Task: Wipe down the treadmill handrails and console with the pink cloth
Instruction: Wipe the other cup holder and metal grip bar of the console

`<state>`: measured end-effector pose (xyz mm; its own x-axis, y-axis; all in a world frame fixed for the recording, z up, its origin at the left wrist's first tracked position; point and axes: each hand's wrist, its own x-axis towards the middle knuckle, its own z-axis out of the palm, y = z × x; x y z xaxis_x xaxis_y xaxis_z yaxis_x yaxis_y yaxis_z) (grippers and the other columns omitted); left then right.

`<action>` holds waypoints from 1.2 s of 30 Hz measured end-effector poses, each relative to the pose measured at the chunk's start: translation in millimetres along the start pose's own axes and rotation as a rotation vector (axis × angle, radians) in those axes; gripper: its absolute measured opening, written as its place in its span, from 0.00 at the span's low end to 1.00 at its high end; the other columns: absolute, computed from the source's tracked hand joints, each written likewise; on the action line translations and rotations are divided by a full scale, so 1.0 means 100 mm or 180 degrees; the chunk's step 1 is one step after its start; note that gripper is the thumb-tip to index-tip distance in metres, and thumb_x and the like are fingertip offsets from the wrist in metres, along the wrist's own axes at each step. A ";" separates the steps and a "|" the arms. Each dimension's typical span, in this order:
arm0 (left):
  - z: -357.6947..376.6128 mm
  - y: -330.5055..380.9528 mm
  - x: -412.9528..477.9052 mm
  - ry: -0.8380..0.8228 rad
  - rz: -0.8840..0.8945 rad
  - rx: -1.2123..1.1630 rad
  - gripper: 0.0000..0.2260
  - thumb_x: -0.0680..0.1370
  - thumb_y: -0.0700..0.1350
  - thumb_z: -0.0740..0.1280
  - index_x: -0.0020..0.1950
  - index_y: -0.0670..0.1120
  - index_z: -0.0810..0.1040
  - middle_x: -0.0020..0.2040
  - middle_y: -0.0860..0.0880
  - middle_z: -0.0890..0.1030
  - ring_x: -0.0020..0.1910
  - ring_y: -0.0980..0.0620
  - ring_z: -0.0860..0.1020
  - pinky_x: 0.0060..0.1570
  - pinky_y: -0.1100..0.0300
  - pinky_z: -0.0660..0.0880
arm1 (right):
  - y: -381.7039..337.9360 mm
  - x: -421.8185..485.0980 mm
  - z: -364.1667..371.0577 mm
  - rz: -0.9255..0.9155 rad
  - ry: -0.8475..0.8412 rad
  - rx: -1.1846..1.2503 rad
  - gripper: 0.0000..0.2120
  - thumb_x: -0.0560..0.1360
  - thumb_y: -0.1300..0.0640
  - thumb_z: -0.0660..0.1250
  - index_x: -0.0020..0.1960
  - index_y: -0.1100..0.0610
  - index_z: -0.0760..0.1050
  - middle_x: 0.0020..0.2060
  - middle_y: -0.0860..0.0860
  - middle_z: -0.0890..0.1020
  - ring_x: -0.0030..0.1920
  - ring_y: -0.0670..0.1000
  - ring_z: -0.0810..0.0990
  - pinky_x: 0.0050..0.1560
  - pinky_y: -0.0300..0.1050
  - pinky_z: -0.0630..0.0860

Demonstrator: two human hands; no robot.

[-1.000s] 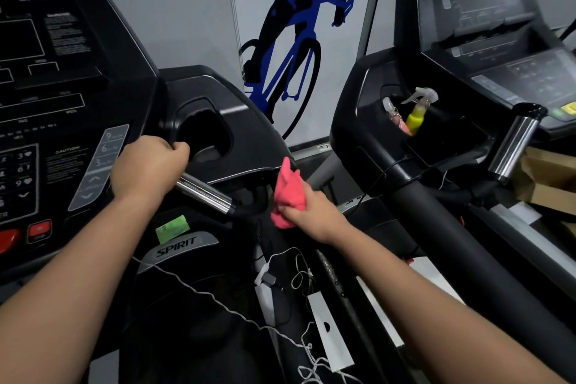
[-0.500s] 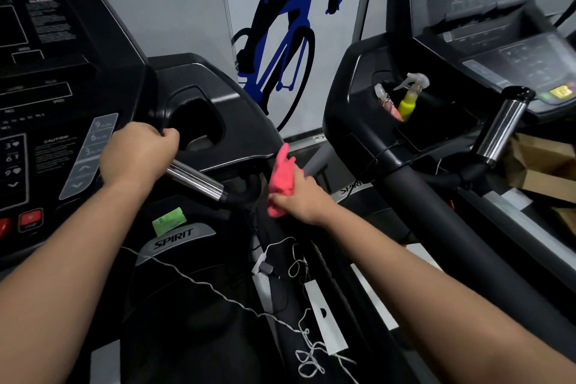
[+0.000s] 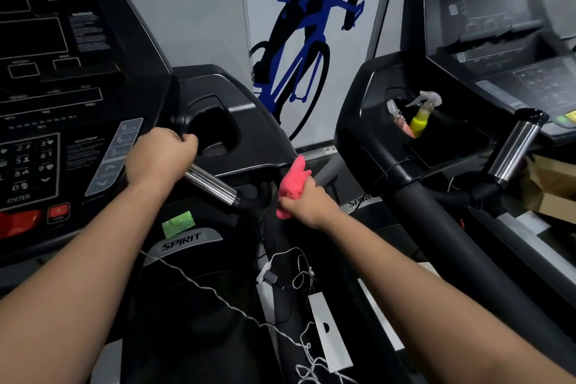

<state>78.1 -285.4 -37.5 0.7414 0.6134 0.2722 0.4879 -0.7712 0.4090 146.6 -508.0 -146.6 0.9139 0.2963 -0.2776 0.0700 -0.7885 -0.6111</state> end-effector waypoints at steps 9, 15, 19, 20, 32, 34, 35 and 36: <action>0.03 0.00 0.03 -0.0011 -0.0135 -0.0052 0.18 0.75 0.49 0.59 0.31 0.39 0.75 0.28 0.44 0.74 0.29 0.43 0.73 0.29 0.59 0.64 | 0.14 0.10 -0.13 -0.0117 -0.0574 0.0461 0.40 0.69 0.39 0.69 0.72 0.57 0.58 0.64 0.53 0.74 0.61 0.52 0.74 0.64 0.43 0.67; 0.02 0.00 0.01 -0.0036 -0.0160 -0.0074 0.18 0.75 0.49 0.59 0.30 0.41 0.73 0.28 0.44 0.74 0.30 0.43 0.73 0.28 0.60 0.64 | 0.05 0.06 -0.08 -0.0151 -0.0314 0.0113 0.50 0.64 0.37 0.68 0.76 0.55 0.49 0.64 0.58 0.72 0.63 0.58 0.73 0.63 0.50 0.69; 0.03 0.01 0.01 -0.0074 -0.0214 -0.0102 0.17 0.75 0.48 0.59 0.28 0.42 0.70 0.27 0.44 0.72 0.30 0.41 0.72 0.29 0.59 0.64 | 0.32 -0.09 -0.13 -0.0280 -0.0674 0.0331 0.49 0.62 0.36 0.69 0.75 0.53 0.52 0.61 0.53 0.75 0.61 0.51 0.75 0.63 0.47 0.70; 0.03 0.02 0.01 -0.0071 -0.0236 -0.0091 0.16 0.74 0.48 0.59 0.28 0.43 0.70 0.28 0.44 0.72 0.31 0.41 0.73 0.29 0.59 0.64 | 0.32 -0.13 -0.18 -0.0286 -0.0807 0.0492 0.42 0.66 0.39 0.71 0.71 0.54 0.56 0.58 0.51 0.75 0.58 0.49 0.75 0.60 0.43 0.71; -0.01 0.00 0.00 -0.0219 -0.0247 -0.0066 0.14 0.75 0.46 0.58 0.31 0.42 0.71 0.30 0.45 0.74 0.31 0.44 0.73 0.30 0.60 0.65 | 0.11 -0.13 -0.11 -0.0127 -0.0394 0.0307 0.53 0.57 0.35 0.66 0.75 0.54 0.51 0.64 0.58 0.72 0.62 0.57 0.74 0.63 0.50 0.70; -0.02 0.01 0.00 -0.0299 -0.0234 -0.0120 0.14 0.74 0.46 0.59 0.30 0.43 0.70 0.29 0.46 0.72 0.31 0.44 0.72 0.30 0.59 0.64 | 0.21 -0.13 -0.13 -0.0182 -0.0584 0.0240 0.53 0.59 0.37 0.69 0.76 0.53 0.50 0.64 0.57 0.73 0.62 0.56 0.74 0.62 0.46 0.70; -0.04 0.02 0.01 -0.0334 -0.0241 -0.0128 0.13 0.74 0.46 0.59 0.30 0.43 0.70 0.29 0.46 0.73 0.32 0.44 0.73 0.30 0.59 0.64 | 0.22 -0.09 -0.16 -0.0224 -0.0662 0.0293 0.52 0.59 0.38 0.71 0.75 0.55 0.52 0.63 0.56 0.74 0.62 0.54 0.75 0.61 0.44 0.70; -0.04 0.02 0.02 -0.0384 -0.0253 -0.0130 0.13 0.74 0.46 0.60 0.32 0.42 0.73 0.30 0.45 0.74 0.34 0.43 0.75 0.32 0.58 0.66 | 0.20 -0.03 -0.18 -0.0169 -0.0704 0.0339 0.53 0.57 0.38 0.72 0.74 0.57 0.56 0.62 0.55 0.76 0.60 0.53 0.76 0.60 0.43 0.71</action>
<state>78.6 -284.5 -32.5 0.7524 0.6453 0.1319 0.5298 -0.7120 0.4609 152.2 -534.3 -145.1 0.7995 0.4558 -0.3912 0.0625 -0.7108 -0.7006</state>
